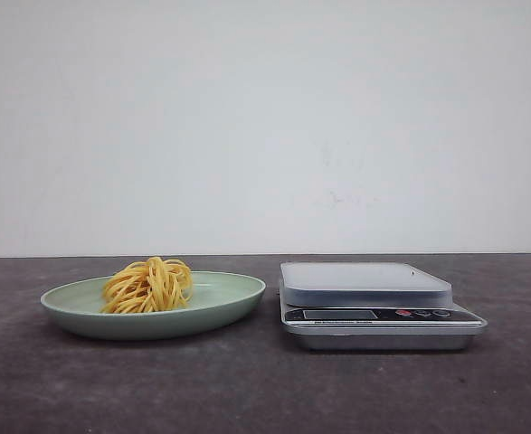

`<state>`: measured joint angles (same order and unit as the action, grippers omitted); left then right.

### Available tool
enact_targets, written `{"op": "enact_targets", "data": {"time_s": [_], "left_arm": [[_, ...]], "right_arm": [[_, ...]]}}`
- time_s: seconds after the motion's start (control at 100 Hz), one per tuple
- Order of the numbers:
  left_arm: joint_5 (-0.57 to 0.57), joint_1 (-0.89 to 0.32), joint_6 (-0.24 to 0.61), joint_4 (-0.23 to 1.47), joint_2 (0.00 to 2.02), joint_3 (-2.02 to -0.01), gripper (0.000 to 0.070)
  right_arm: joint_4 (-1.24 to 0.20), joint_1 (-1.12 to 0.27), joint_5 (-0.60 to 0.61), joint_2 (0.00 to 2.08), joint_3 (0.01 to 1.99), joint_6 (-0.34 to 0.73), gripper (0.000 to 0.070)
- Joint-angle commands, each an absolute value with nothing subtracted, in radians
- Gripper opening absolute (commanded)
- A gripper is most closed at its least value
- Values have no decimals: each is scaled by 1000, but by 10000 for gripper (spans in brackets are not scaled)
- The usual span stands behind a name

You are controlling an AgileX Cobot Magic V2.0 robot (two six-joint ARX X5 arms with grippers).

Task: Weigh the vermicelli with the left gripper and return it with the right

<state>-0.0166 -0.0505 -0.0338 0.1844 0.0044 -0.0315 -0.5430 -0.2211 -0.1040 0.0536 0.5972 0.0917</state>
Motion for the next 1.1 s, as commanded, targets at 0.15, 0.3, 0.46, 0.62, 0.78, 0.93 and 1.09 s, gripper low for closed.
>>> {"op": "enact_targets", "data": {"time_s": [0.15,0.3,0.46,0.62,0.78,0.93,1.09], "left_arm": [[-11,-51,-30,188,3,-13,12],[-11,-51,-30,188,3,-13,11],[-11,-51,-30,188,3,-13,12],[-10,-51,-30,188,3,-13,12],[-11,-51,-30,188,3,-13,12],[-11,-51,-30,188,3,-13,11],[-11,-51,-30,188,3,-13,12]], "right_arm": [[-469,-39,-54,4,513,-45,9],[-333,-22,-1,4,385,-49,9],[-184,-21,47,4,245,-49,9],[-64,-21,52,4,131,-54,9],[-37,-21,52,4,63,-53,9],[-36,-21,52,4,30,-53,9],[-59,-21,52,4,12,-46,9]]}}
